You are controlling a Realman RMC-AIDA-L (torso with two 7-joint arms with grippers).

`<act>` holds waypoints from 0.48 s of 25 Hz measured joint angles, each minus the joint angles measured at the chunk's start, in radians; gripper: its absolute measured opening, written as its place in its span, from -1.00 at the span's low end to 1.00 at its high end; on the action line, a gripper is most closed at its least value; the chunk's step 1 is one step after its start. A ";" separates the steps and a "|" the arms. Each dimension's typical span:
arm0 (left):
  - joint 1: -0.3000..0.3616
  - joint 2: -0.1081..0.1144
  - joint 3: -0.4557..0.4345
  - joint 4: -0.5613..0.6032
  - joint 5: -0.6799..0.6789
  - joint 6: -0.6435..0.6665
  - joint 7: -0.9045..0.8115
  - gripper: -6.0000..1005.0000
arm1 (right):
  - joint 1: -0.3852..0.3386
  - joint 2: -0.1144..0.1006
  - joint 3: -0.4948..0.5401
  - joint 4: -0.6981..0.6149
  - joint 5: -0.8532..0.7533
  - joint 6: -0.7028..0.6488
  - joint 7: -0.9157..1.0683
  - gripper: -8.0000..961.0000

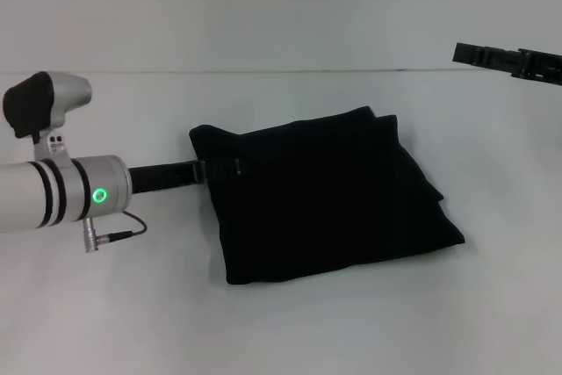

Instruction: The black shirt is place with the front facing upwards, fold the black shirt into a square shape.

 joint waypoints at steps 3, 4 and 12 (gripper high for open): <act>-0.006 -0.001 0.005 0.004 0.000 0.017 0.000 0.78 | 0.001 0.000 -0.002 0.000 0.000 0.004 0.000 0.75; -0.006 -0.001 0.005 0.004 0.000 0.017 0.000 0.78 | 0.002 0.000 -0.003 0.000 0.000 0.005 0.000 0.75; -0.009 0.005 0.006 0.012 0.001 0.005 0.004 0.44 | 0.000 0.002 -0.005 0.000 0.001 0.011 0.000 0.75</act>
